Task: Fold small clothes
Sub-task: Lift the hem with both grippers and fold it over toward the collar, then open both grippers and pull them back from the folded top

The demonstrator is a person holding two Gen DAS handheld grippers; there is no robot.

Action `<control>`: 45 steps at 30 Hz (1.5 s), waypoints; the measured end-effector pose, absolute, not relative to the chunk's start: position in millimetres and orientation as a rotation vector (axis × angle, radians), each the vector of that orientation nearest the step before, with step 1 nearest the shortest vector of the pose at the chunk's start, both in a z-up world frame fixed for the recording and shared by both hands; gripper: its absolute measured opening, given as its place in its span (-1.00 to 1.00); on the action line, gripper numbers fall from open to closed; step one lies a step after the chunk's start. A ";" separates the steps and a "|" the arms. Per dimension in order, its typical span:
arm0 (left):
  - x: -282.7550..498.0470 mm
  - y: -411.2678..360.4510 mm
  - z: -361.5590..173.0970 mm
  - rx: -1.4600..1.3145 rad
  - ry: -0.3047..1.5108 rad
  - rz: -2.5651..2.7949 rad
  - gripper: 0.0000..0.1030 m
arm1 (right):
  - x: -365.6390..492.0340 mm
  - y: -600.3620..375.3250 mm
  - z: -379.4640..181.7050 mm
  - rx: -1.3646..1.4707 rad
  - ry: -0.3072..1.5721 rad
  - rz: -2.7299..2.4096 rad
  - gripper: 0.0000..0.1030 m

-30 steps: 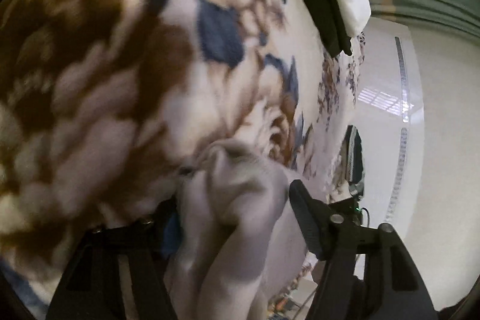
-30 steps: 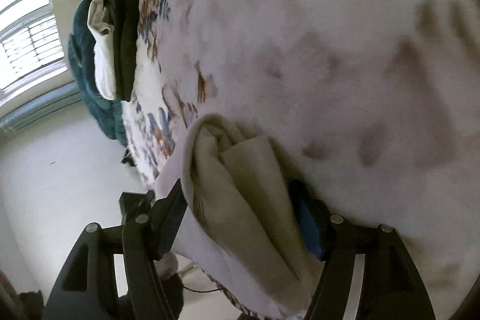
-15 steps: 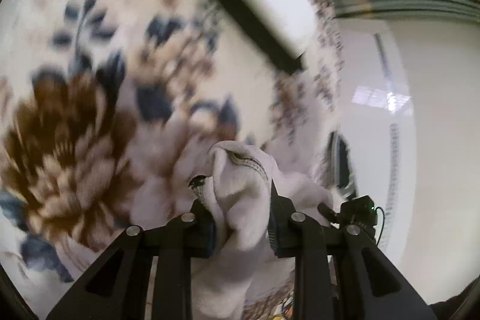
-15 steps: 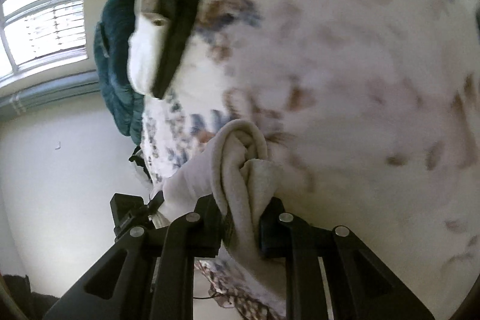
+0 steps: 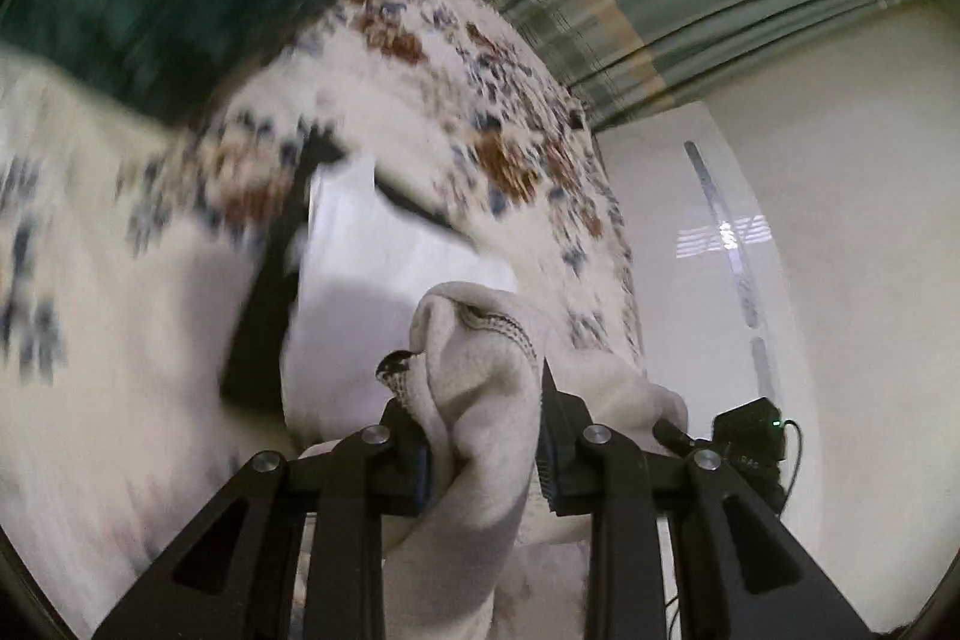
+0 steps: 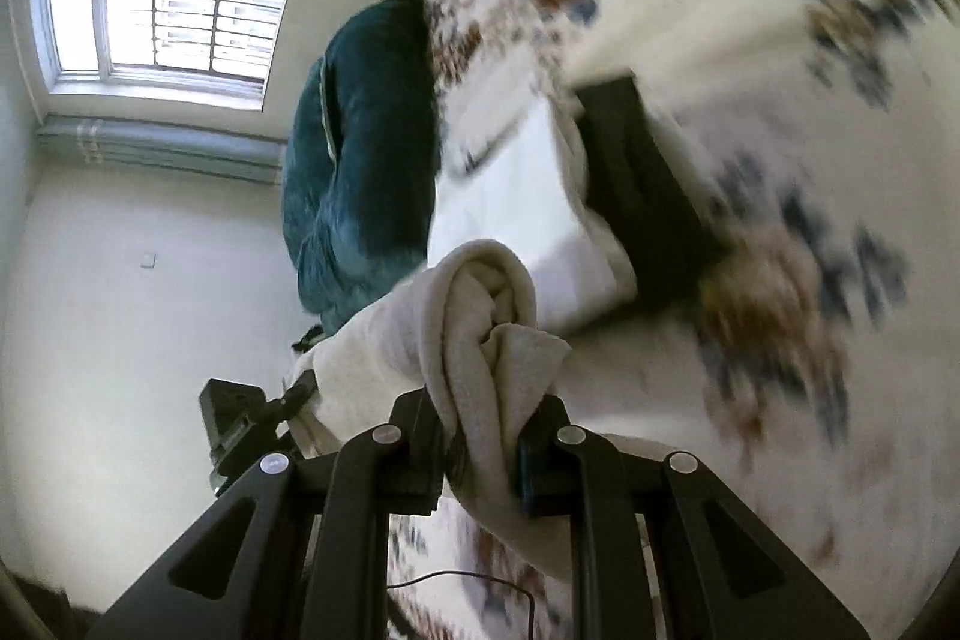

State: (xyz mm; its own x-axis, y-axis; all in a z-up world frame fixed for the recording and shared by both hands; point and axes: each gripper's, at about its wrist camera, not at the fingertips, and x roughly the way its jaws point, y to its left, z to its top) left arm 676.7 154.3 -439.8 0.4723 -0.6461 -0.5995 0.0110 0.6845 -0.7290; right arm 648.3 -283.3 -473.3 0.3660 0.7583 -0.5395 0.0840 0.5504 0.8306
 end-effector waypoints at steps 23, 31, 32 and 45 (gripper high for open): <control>736.8 107.7 -494.2 -0.087 1.073 0.013 1.00 | 758.8 -190.3 -518.6 0.093 1.256 -0.035 1.00; 678.1 79.8 -455.4 -0.069 1.076 0.057 1.00 | 692.0 -168.3 -477.0 -0.057 1.197 -0.172 1.00; 671.1 76.5 -446.9 -0.067 1.069 0.057 1.00 | 686.1 -165.9 -468.7 -0.061 1.192 -0.177 1.00; 540.1 41.6 -284.5 -0.039 0.923 0.052 1.00 | 542.5 -157.3 -268.3 -0.085 0.988 -0.178 1.00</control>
State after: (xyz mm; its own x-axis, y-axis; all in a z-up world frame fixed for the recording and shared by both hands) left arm 540.1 41.6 -284.5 0.6027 0.0283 -0.7975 -0.0622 0.9980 -0.0116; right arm 542.5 -157.3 -268.3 0.5375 -0.1881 -0.8220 0.1114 0.9821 -0.1519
